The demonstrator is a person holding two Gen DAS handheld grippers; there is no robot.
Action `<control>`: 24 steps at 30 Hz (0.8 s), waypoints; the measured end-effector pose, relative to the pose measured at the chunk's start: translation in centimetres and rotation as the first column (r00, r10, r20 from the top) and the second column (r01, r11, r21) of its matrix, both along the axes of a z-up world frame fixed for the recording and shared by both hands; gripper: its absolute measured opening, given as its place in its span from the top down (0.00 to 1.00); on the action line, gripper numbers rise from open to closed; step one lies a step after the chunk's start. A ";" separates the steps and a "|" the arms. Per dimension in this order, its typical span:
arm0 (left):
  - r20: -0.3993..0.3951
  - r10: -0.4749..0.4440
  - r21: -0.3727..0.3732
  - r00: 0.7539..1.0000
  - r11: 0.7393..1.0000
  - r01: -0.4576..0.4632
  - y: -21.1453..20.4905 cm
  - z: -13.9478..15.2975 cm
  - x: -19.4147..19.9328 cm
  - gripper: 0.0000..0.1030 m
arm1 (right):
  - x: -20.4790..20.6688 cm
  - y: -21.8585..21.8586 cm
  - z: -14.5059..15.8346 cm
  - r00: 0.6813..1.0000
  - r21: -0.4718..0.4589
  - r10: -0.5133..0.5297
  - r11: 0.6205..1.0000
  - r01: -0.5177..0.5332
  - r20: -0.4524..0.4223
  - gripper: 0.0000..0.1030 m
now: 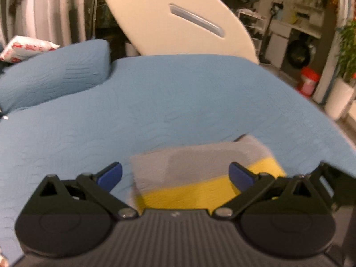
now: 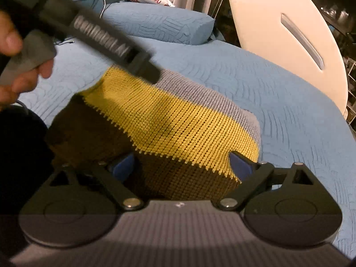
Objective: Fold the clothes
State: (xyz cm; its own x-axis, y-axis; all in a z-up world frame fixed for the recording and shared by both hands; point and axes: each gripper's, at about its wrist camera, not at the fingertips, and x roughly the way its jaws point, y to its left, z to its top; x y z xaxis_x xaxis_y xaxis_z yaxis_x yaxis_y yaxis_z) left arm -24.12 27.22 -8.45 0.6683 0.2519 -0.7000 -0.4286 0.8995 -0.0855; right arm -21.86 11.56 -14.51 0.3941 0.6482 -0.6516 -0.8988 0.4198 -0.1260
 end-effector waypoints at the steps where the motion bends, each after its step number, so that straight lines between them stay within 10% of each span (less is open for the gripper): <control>1: -0.025 -0.003 -0.014 1.000 1.000 0.003 0.1 -0.5 0.4 0.00 | -0.3 -0.8 0.1 1.000 0.009 0.009 1.000 -0.009 0.005 0.07; 7: -0.065 0.057 -0.265 0.996 0.962 -0.072 3.4 -4.6 -1.0 0.00 | 0.4 0.9 -0.4 0.991 0.039 0.131 0.991 -0.130 -0.006 0.09; 10: -0.066 0.065 -0.321 0.996 0.943 -0.083 4.4 -4.7 -2.1 0.00 | 4.2 -2.0 1.1 0.992 0.160 -0.045 0.985 0.064 -0.119 0.09; 16: -0.061 0.072 -0.294 0.996 0.952 -0.086 4.1 -4.7 -2.5 0.00 | 12.2 -6.0 0.0 0.793 0.123 -0.324 0.888 0.443 -0.516 0.09; 24: -0.066 0.087 -0.343 0.994 0.933 -0.104 4.3 -4.5 -2.9 0.00 | 11.4 -5.0 -1.0 0.778 0.035 -0.318 0.916 0.399 -0.541 0.09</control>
State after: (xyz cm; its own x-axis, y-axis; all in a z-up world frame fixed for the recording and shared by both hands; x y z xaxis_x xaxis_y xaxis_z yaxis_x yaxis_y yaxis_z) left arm -27.00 31.49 -12.99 0.6159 0.0494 -0.7862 -0.5223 0.7728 -0.3606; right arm -10.45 6.53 -15.54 0.2493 0.6269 -0.7381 -0.5935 0.7012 0.3951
